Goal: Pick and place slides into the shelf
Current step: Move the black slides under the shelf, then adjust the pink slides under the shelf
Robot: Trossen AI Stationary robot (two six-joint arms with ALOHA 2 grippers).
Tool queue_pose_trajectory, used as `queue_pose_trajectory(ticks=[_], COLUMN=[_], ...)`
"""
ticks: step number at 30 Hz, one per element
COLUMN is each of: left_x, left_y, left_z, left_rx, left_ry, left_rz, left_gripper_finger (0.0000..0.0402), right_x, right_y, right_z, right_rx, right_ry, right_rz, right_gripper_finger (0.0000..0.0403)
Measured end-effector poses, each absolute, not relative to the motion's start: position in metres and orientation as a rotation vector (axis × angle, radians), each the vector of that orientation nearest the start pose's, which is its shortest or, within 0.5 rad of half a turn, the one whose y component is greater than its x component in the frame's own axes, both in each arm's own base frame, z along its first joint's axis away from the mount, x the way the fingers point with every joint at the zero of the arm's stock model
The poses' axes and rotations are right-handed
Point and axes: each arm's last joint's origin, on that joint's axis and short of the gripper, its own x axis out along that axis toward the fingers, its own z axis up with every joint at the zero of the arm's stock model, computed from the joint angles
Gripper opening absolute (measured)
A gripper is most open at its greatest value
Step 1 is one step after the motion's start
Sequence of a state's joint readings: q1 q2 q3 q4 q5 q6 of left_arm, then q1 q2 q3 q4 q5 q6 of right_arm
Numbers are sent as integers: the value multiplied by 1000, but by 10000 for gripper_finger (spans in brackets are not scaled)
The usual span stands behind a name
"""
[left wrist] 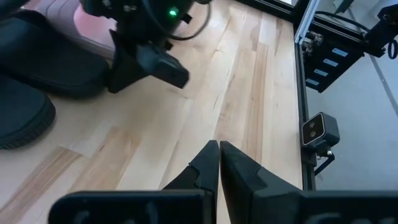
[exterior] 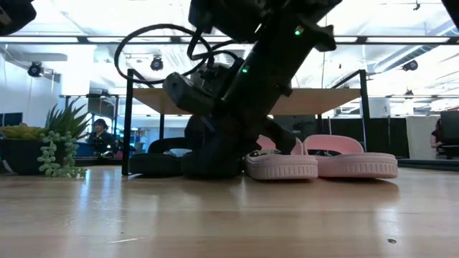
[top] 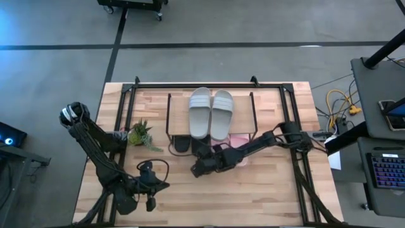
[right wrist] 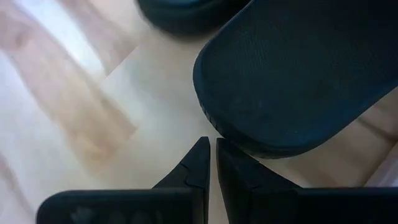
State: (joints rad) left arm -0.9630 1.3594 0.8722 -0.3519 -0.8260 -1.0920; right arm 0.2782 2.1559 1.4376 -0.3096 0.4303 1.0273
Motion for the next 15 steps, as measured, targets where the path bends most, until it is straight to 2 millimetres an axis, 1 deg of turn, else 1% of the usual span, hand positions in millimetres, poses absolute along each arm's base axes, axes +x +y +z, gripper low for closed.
queue_pose_trajectory(ticks=[5, 10, 13, 15], left_x=[170, 170, 169, 169], left_y=[-207, -207, -206, -206], left_z=[235, 233, 232, 231], left_rx=[-411, -406, -401, -401], left_ry=[511, 513, 516, 516], left_rz=[161, 163, 165, 166], left_gripper_finger=[0, 0, 0, 0], right_x=[427, 428, 426, 425], right_y=[99, 98, 104, 113], right_z=[127, 127, 128, 132], right_rx=[590, 595, 615, 617], right_ry=[776, 778, 782, 777], right_rz=[-620, -619, -605, -586], right_gripper_finger=[22, 22, 22, 22])
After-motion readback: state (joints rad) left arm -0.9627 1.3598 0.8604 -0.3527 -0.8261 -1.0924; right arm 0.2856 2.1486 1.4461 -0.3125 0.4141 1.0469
